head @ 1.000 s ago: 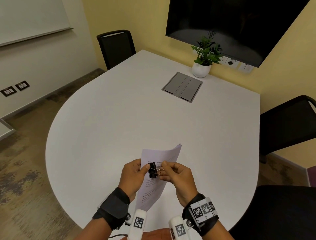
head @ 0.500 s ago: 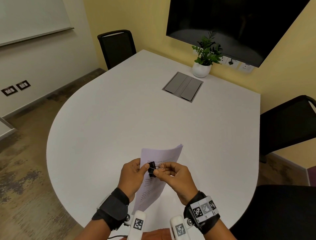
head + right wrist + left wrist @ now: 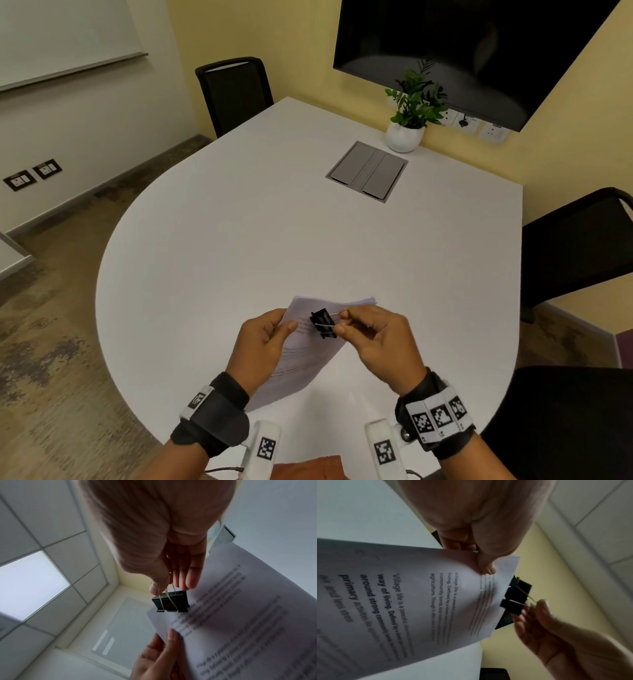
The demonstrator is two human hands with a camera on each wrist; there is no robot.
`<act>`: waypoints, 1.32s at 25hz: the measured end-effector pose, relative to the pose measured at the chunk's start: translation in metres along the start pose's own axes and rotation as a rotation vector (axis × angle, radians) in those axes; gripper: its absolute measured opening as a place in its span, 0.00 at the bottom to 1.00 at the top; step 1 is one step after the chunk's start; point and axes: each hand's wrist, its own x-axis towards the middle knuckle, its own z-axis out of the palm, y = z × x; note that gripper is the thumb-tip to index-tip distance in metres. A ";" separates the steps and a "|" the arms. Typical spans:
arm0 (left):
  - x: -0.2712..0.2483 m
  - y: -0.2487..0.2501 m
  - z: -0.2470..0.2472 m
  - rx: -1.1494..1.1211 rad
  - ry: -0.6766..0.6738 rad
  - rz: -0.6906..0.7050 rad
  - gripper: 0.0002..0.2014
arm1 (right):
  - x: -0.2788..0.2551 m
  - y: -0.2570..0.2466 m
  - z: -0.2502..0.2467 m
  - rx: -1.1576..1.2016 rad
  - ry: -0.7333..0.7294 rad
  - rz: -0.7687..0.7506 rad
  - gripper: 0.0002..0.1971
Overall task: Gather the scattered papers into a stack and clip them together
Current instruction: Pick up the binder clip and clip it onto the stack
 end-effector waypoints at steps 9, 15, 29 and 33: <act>0.001 0.002 -0.017 0.263 -0.011 0.335 0.13 | 0.025 -0.051 -0.044 -0.252 -0.034 -0.430 0.06; 0.001 0.009 -0.020 0.259 -0.059 0.392 0.17 | 0.030 -0.060 -0.040 -0.348 -0.135 -0.569 0.04; 0.002 0.017 -0.024 0.261 -0.008 0.460 0.25 | 0.034 -0.063 -0.031 -0.369 -0.205 -0.593 0.08; 0.002 0.022 -0.024 0.234 0.004 0.453 0.23 | 0.031 -0.067 -0.028 -0.369 -0.234 -0.556 0.12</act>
